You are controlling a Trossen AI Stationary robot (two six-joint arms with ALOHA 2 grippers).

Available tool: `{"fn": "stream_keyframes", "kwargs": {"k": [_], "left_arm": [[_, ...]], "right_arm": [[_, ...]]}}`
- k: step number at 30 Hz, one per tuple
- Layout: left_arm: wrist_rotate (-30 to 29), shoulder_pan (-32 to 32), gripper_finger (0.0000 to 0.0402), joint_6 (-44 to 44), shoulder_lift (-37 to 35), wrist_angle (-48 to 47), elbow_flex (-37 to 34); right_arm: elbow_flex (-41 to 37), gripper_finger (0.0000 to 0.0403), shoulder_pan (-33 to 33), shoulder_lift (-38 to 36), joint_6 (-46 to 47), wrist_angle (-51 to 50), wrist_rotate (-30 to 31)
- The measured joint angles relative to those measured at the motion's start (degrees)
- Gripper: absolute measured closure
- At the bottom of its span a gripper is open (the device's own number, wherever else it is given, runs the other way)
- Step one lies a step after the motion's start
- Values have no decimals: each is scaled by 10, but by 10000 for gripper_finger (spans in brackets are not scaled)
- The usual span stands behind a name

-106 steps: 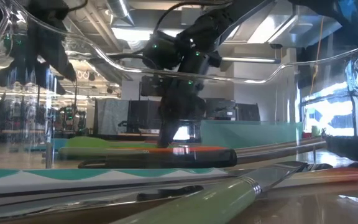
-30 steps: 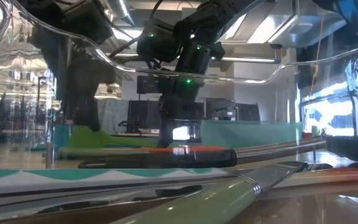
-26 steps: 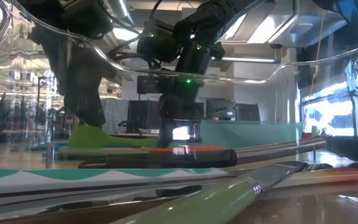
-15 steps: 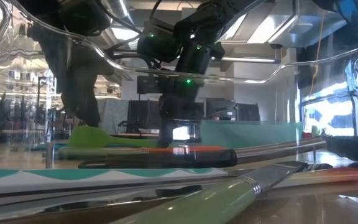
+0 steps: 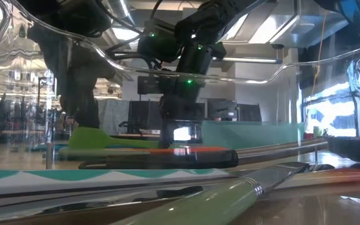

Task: Pick & Place Kitchen Items
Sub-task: Put the green spatula into the green bin

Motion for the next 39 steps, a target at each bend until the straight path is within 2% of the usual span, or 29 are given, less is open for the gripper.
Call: {"fn": "stream_keyframes", "kwargs": {"k": [8, 14, 19, 24, 28, 32, 39], "left_arm": [[1, -9, 186, -4, 62, 14, 1], [-5, -8, 220, -16, 82, 32, 0], [-19, -8, 277, -36, 83, 21, 0], [-18, -6, 373, -42, 84, 16, 0], [30, -3, 383, -41, 85, 33, 1], [53, -2, 383, -50, 80, 60, 1], [51, -1, 385, -61, 64, 53, 26]], "right_arm": [[0, 344, 0, 0, 1, 0, 0], [0, 344, 0, 0, 6, 0, -1], [0, 344, 0, -2, 18, -1, -2], [-6, 344, -2, -32, 16, 0, -1], [-8, 340, -3, -51, 29, -21, -30], [-8, 315, -2, -72, 69, -54, -34], [-8, 223, -1, -109, 91, -92, -26]]}}
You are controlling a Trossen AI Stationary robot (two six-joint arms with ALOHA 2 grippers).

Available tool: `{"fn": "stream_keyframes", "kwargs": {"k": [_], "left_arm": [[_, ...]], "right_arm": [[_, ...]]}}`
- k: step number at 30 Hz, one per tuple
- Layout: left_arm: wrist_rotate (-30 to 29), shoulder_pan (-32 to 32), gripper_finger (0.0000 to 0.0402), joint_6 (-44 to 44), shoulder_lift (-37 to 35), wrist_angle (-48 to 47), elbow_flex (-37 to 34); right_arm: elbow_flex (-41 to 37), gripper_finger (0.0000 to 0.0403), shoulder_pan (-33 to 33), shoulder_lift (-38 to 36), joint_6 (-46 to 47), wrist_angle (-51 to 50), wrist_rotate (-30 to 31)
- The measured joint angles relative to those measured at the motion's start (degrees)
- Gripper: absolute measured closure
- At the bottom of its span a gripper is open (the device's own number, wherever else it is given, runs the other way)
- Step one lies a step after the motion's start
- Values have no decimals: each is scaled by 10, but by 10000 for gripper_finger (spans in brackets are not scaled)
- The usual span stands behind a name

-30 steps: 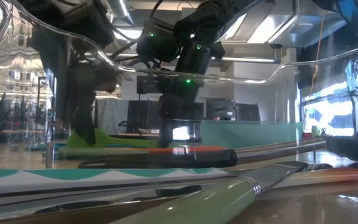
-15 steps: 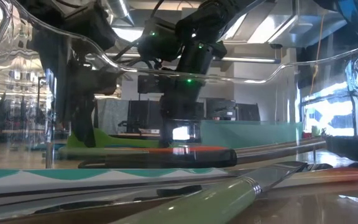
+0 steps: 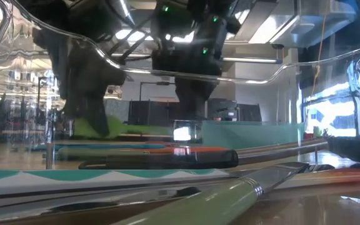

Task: Pick & Place Kitchen Items
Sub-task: Put the green spatula into the green bin

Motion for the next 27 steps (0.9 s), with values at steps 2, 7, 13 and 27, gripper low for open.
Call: {"fn": "stream_keyframes", "kwargs": {"k": [2, 7, 13, 27], "left_arm": [[-3, 2, 385, 1, -4, -2, 10], [-5, 14, 385, -5, -21, -20, 29], [-23, 33, 386, -23, -51, -22, 34], [9, 49, 386, -8, -120, -22, 35]], "right_arm": [[1, 200, 0, -14, 2, -15, 5], [7, 170, -2, -54, 4, -72, 55], [56, 172, -17, -74, 49, -97, 80], [121, 165, -25, -74, 93, -82, 127]]}}
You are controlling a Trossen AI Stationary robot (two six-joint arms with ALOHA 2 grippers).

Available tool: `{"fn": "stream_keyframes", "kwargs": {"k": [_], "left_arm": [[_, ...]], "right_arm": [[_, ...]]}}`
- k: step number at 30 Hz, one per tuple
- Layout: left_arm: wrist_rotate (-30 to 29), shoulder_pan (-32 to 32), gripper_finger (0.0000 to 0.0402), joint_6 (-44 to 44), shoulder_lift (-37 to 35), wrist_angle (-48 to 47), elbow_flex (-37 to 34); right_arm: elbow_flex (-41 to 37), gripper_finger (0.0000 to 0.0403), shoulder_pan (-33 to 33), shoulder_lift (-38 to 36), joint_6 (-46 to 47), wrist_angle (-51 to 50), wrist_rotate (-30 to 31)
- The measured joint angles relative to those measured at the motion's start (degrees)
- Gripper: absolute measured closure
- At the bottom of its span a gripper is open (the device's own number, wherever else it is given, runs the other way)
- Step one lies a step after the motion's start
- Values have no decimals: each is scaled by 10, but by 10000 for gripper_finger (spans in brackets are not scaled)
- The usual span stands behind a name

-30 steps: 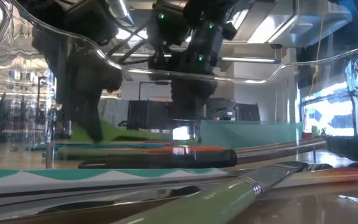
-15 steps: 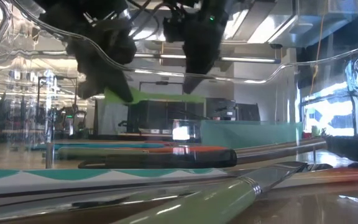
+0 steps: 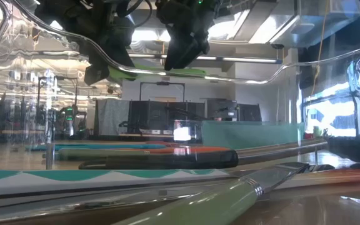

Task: Pick & Place Kitchen Items
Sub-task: Put the green spatula into the green bin

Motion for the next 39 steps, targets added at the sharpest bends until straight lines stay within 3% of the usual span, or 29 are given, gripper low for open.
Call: {"fn": "stream_keyframes", "kwargs": {"k": [13, 20, 34, 39], "left_arm": [[23, 0, 386, -22, -2, -37, 1], [30, -1, 386, -24, -2, -52, 0], [22, -1, 386, -33, -2, -32, 0], [22, -2, 386, -32, 1, -45, -5]], "right_arm": [[2, 123, 9, 1, 15, 3, 2], [67, 123, 9, 46, -33, -11, -1], [305, 123, 16, 142, -49, -270, -3], [280, 123, 27, 140, -23, -262, 37]]}}
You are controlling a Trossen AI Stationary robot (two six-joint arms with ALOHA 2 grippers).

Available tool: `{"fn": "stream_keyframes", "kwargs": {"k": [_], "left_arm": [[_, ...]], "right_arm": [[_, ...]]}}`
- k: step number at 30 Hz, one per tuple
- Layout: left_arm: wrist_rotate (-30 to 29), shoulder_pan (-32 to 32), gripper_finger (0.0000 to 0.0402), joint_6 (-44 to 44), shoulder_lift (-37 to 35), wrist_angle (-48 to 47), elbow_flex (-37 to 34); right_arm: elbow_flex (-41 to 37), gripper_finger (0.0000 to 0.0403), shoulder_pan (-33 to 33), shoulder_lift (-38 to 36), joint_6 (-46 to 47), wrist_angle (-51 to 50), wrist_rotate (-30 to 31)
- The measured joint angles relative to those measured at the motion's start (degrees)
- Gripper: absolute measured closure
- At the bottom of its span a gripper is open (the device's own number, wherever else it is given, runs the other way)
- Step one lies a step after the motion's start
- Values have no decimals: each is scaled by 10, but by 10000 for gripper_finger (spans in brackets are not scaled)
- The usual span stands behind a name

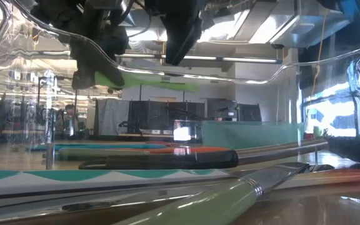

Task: Pick & Place Kitchen Items
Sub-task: Put the green spatula into the green bin

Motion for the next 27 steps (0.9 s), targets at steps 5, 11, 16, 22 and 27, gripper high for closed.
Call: {"fn": "stream_keyframes", "kwargs": {"k": [5, 11, 16, 22, 27], "left_arm": [[-3, 0, 386, -3, -1, 2, 1], [-3, 0, 386, -7, -1, -1, 1], [-2, -1, 386, -7, -1, -3, 0], [-2, -1, 386, -8, -1, -3, 0], [-2, -1, 386, -5, -1, -2, 0]], "right_arm": [[1, 123, 0, -2, 7, -3, 37], [1, 123, 0, -2, -13, -24, 34], [1, 123, 3, -2, -24, -41, 24], [1, 123, 3, -2, -23, -46, 24], [1, 123, 3, -2, -23, -47, 19]]}}
